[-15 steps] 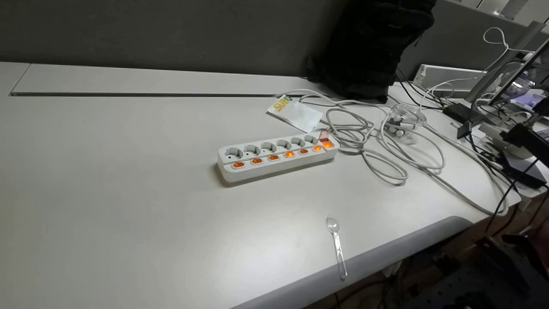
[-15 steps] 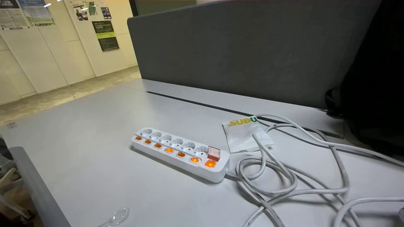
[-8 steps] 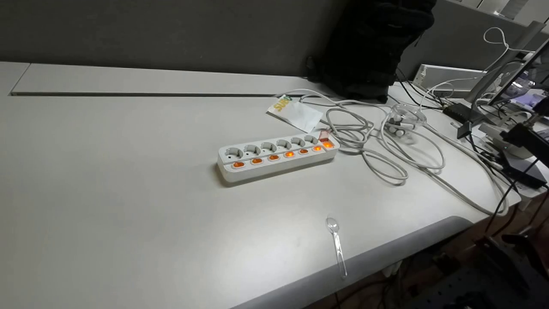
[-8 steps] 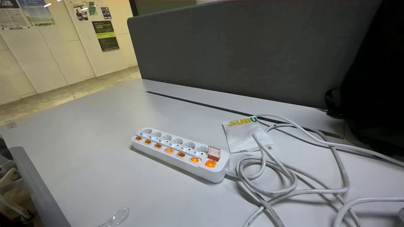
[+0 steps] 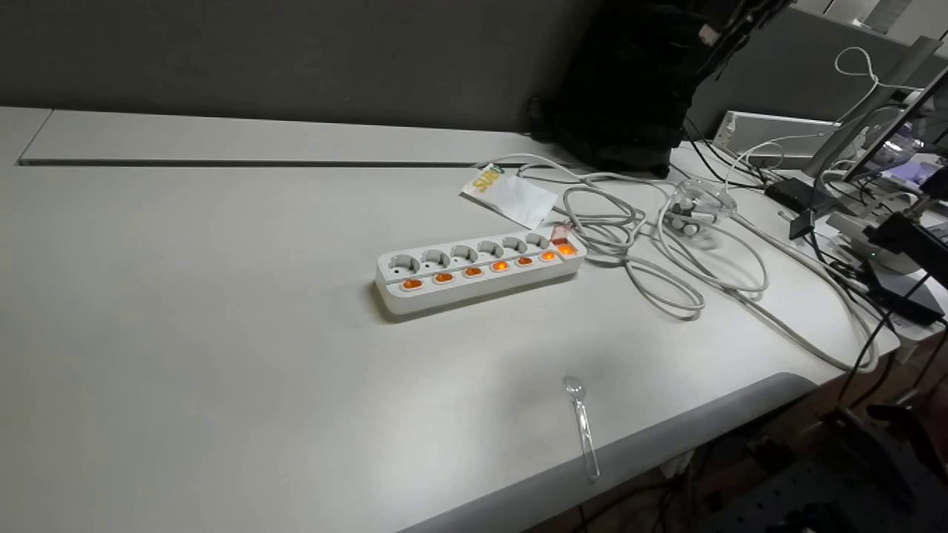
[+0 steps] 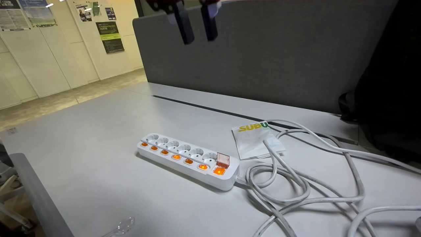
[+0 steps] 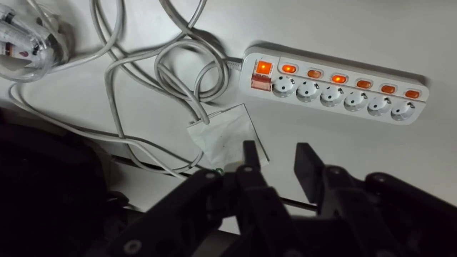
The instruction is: Turn off the second switch from the right on the extension cable
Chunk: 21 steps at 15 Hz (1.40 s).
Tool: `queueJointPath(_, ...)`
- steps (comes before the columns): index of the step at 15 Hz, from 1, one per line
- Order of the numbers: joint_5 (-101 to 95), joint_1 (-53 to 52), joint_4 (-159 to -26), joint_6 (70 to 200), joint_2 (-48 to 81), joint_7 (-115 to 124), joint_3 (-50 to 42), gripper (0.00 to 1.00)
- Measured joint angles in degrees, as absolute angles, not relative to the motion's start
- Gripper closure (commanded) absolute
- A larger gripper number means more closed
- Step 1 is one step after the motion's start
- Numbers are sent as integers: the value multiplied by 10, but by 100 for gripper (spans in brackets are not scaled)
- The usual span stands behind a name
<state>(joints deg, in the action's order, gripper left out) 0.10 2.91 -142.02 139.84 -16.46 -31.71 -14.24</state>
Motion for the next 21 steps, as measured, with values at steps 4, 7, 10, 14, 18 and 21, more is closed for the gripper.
queueJointPath(4,1,29,-1421,1416,-102,-288,-124,100)
queueJointPath(7,2,30,-1421,1435,-59,-273,-114,100)
queueJointPath(10,17,30,-1421,1441,-19,-263,-100,100)
queueJointPath(14,51,30,-1419,1443,25,-256,-73,99)
queueJointPath(18,66,30,-1412,1443,45,-256,-63,99)
queueJointPath(21,66,32,-1410,1443,45,-256,-62,100)
